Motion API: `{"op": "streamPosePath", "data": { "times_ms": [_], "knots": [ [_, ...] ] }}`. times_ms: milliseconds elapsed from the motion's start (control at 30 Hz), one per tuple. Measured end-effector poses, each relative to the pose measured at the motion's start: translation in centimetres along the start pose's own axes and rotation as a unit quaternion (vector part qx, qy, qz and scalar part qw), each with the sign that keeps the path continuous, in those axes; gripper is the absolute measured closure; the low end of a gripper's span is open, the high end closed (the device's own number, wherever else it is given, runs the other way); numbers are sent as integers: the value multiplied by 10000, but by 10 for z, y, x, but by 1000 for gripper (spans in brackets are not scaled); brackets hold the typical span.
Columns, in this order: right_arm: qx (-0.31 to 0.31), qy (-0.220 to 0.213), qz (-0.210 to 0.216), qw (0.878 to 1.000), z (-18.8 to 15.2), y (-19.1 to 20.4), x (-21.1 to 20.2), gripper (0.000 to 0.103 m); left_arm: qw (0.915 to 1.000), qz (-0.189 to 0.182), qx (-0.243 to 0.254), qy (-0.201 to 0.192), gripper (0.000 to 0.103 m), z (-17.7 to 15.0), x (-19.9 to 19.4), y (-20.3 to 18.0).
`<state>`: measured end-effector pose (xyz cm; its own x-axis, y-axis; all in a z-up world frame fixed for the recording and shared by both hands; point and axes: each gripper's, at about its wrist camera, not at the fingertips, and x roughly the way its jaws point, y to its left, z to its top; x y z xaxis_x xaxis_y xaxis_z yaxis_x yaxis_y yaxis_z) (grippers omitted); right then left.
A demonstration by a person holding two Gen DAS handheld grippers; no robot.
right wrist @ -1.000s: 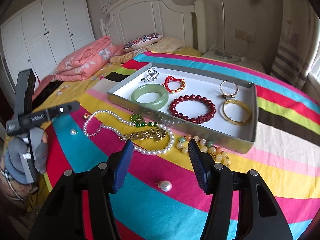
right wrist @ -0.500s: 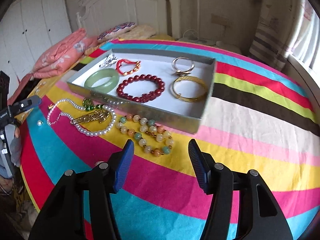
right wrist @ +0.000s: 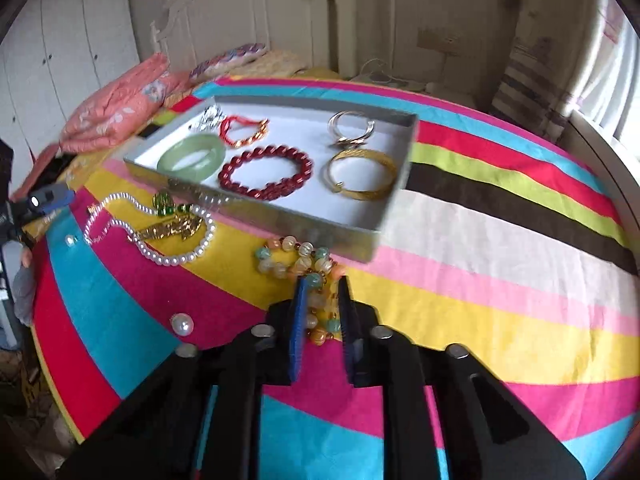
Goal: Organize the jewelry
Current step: 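Grasp the gold pin with the left tool while the right tool grasps the multicolor bead bracelet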
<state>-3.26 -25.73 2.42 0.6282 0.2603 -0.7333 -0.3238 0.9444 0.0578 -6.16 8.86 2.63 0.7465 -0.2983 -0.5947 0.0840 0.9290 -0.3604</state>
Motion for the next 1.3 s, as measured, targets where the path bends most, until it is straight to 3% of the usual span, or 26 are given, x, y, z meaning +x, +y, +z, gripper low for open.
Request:
{"op": "streamPosePath", "data": {
  "times_ms": [267, 367, 533, 667, 700, 767, 800, 933, 967, 1167, 1300],
  "knots": [
    [503, -130, 253, 9983, -4, -22, -16, 92, 9999, 43, -2, 123, 6, 0, 4, 0],
    [370, -113, 70, 9992, 8, -20, -12, 86, 9999, 42, 2, 161, 6, 0, 6, 0],
    [264, 78, 194, 9994, 16, -17, 1, 52, 9998, 31, -28, 198, 6, 0, 7, 1],
    [-350, 455, -94, 9983, 7, 0, 24, 52, 9997, -13, 8, 232, 6, -1, 8, 1],
    [-378, 327, -74, 9987, 6, 1, 23, 54, 9998, -23, 14, 221, 6, -1, 7, 1],
    [-378, 292, -39, 9989, 2, 0, 20, 67, 9998, -24, 43, 196, 6, -2, 5, -1],
    [-411, 287, -63, 9987, 1, 0, 18, 83, 9998, -20, 66, 179, 6, -2, 5, -2],
    [-415, 231, -143, 9988, -12, 1, 8, 84, 9990, 55, 396, 208, 6, -4, 1, -21],
    [-365, 180, -186, 9990, -14, 0, 5, 84, 9985, -81, 470, 269, 6, -6, 1, -30],
    [-112, -435, -245, 9987, -16, -5, -30, 84, 9897, -278, 1266, 611, 6, -13, 20, -95],
    [-90, -797, -308, 9963, -12, -8, -53, 84, 9820, -347, 1613, 918, 24, -12, 46, -122]
  ]
}}
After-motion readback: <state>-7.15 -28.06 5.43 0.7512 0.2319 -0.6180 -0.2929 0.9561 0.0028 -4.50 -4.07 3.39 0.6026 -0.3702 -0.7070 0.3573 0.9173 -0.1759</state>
